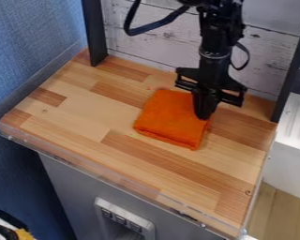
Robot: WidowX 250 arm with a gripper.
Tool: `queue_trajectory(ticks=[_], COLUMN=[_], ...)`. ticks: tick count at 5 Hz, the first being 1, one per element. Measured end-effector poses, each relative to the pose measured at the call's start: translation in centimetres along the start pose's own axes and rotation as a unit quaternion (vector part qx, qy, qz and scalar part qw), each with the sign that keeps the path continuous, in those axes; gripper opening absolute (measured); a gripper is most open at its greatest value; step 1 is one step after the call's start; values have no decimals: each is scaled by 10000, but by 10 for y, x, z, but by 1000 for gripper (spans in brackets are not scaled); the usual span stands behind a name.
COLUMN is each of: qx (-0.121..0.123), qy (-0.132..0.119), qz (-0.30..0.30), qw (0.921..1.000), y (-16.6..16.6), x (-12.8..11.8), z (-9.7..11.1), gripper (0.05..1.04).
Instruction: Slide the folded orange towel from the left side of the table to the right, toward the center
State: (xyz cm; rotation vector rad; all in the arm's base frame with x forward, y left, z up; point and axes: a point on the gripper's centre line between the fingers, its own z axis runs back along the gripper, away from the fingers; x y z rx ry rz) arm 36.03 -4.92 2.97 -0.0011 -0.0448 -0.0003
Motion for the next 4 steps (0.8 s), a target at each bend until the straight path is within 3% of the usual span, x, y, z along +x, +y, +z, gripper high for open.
queue_trajectory(ticks=[1,2,3,4], qx=[-13,-4,27,50], qy=[87,233,476,574], qz=[79,116,0,41], qw=[9999,9997,9989,9983], y=[-2,-4,-3,21], x=[2,6,3,2], z=[4,18,27,39], gripper=[86,239,495,792])
